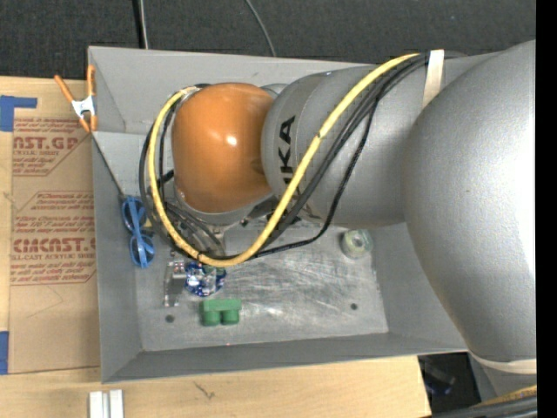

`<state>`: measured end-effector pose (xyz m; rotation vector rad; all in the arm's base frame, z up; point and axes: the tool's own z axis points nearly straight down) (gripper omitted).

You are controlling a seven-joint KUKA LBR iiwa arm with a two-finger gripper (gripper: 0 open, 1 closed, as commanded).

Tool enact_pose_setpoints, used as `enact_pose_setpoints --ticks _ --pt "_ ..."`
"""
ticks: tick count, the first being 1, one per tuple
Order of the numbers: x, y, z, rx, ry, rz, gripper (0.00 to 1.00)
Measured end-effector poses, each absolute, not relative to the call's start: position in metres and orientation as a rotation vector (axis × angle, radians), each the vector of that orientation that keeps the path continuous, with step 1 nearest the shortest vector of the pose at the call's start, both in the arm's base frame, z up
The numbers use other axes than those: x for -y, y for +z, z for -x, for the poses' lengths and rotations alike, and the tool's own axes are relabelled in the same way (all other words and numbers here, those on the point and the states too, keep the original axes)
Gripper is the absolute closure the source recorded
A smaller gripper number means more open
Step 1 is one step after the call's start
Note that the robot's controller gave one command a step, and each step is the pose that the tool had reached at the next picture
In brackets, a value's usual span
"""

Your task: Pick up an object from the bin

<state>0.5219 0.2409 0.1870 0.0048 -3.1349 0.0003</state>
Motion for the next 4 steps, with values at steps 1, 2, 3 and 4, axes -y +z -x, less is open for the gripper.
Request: enact_pose_setpoints --ticks 1,2,3,4 --pt "-0.175 0.081 -0.561 3.137 0.005 0.025 0.00" --pt "-0.157 0.075 -0.525 3.161 -0.018 0.152 0.00" --pt "-0.157 0.076 -0.526 3.160 -0.018 0.150 1.00" --pt "-0.158 0.205 -0.528 3.147 -0.006 0.137 1.00"
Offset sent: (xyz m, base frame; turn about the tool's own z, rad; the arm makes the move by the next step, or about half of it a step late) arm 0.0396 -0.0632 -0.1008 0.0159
